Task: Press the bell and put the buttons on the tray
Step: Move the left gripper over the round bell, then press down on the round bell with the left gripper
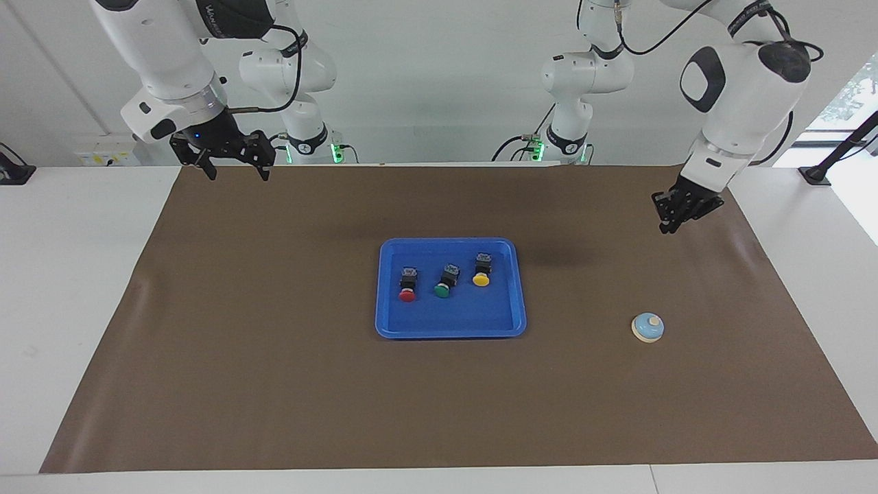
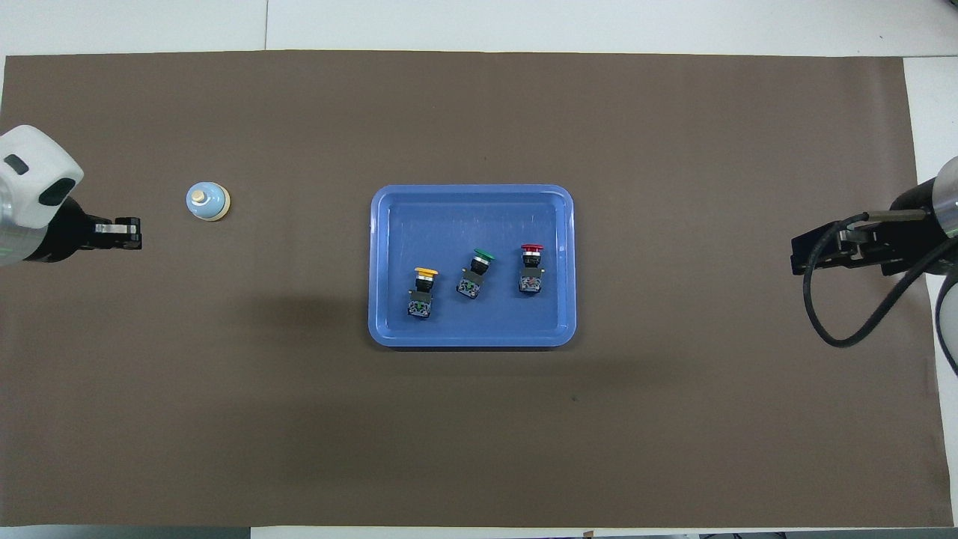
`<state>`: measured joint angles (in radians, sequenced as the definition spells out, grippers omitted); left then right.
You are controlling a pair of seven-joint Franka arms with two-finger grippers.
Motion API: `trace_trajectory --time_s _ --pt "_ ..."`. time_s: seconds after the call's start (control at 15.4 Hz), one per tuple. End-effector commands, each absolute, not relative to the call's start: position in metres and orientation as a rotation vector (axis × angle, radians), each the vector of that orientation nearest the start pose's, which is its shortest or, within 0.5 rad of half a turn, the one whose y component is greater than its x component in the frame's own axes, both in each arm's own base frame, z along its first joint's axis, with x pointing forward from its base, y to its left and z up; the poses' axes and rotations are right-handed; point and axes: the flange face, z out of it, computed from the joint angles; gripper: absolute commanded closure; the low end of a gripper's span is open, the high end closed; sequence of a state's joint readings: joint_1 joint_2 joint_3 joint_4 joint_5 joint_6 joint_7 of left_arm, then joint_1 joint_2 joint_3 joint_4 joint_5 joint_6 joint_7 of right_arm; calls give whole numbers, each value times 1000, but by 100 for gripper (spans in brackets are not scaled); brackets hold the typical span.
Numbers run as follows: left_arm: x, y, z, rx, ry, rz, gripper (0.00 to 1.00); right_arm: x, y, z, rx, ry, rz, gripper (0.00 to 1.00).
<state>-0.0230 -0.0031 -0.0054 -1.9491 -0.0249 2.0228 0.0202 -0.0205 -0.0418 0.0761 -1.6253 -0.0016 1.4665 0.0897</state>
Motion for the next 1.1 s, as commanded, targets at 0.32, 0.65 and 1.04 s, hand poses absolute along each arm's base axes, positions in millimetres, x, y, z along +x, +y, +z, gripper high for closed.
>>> trace_trajectory --time_s 0.32,0.65,1.04 --pt "641 -18 384 -3154 39 -169 100 523 27 614 -3134 77 169 0" --pt "649 -14 352 -3153 32 -145 100 523 27 614 -3134 77 169 0" --pt "662 -11 345 -3151 29 -155 100 523 27 614 -3134 77 169 0"
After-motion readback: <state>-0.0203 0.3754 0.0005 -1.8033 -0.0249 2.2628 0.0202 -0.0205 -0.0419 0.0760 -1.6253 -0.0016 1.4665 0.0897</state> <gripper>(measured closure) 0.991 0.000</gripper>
